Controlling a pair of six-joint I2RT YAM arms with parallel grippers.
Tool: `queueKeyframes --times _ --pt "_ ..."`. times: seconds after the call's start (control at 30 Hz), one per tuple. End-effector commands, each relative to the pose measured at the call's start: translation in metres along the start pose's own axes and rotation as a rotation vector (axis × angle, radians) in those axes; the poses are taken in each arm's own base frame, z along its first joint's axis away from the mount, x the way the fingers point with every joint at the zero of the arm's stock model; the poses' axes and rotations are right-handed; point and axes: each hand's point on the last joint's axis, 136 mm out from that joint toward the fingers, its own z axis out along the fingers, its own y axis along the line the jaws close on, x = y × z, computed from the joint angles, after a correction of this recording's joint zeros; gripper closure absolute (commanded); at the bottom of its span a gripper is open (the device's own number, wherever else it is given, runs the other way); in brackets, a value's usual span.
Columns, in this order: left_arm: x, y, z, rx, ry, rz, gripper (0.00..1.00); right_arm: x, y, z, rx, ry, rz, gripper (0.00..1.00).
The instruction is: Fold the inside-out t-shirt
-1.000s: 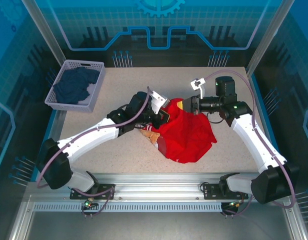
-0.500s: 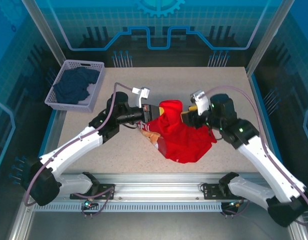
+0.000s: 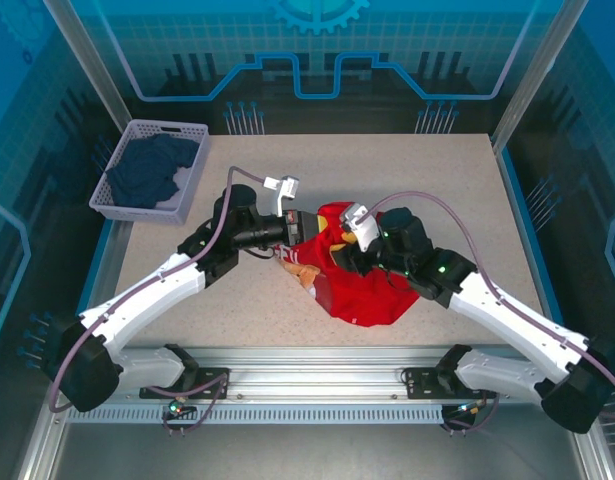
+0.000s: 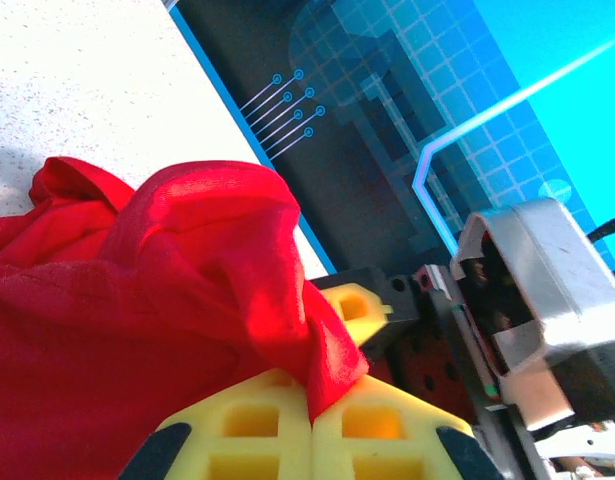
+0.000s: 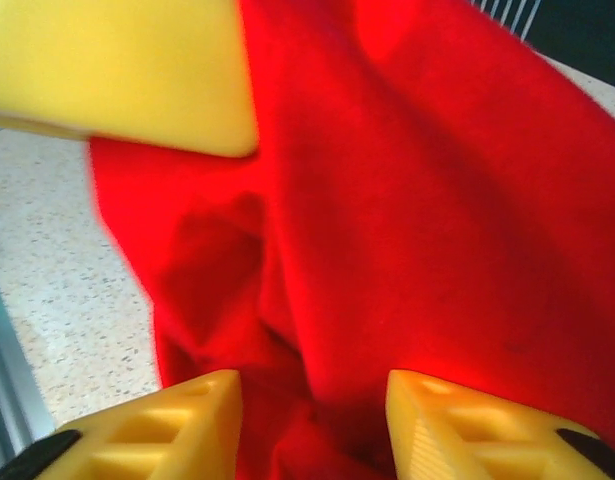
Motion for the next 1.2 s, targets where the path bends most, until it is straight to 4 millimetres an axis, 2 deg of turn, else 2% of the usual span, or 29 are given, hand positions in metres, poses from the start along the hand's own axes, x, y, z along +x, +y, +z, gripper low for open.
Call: queueKeyframes --times 0.0,0.07,0.2,0.3,0.4,0.5,0.57,0.6,0.7,0.8,0.87,0.97,1.03,1.17 --pt "0.000 -0.015 -0.006 0.046 0.004 0.029 1.00 -0.033 -0.013 0.000 0.085 -0.086 -0.012 0.68" --pt "0.000 -0.014 -0.006 0.042 0.005 0.035 1.00 -0.030 -0.022 0.000 0.124 -0.069 -0.007 0.82" --pt "-0.001 -0.009 -0.008 0.011 0.001 0.053 1.00 -0.028 -0.025 -0.010 0.076 -0.087 0.002 1.00" --pt "-0.007 0.004 -0.012 -0.056 -0.032 0.072 1.00 -0.030 -0.007 -0.025 -0.114 -0.113 0.015 1.00" --pt "-0.019 0.040 -0.024 -0.279 -0.100 0.133 1.00 -0.039 0.018 -0.049 -0.390 -0.152 0.063 1.00" --pt "-0.024 0.081 -0.036 -0.517 -0.104 0.201 0.93 -0.057 0.029 -0.067 -0.568 -0.233 0.126 1.00" --pt "-0.021 0.092 -0.040 -0.589 -0.068 0.230 0.83 -0.062 0.031 -0.068 -0.606 -0.244 0.150 1.00" --pt "-0.019 0.092 -0.043 -0.597 -0.058 0.238 0.80 -0.064 0.030 -0.067 -0.606 -0.240 0.158 1.00" --pt "-0.016 0.076 -0.053 -0.560 -0.077 0.264 0.57 -0.069 0.022 -0.062 -0.584 -0.240 0.185 1.00" --pt "-0.004 0.046 -0.060 -0.471 -0.084 0.325 0.46 -0.075 0.012 -0.055 -0.565 -0.230 0.238 1.00" --pt "0.014 0.021 -0.055 -0.352 -0.041 0.379 0.43 -0.077 0.008 -0.050 -0.558 -0.220 0.269 1.00" --pt "0.038 0.001 -0.043 -0.201 0.048 0.396 0.43 -0.080 0.007 -0.047 -0.563 -0.214 0.286 1.00" --pt "0.044 -0.001 -0.034 -0.169 0.100 0.383 0.44 -0.080 0.006 -0.047 -0.556 -0.212 0.288 1.00" --pt "0.041 -0.004 -0.017 -0.139 0.135 0.378 0.48 -0.078 0.005 -0.046 -0.549 -0.204 0.295 1.00"
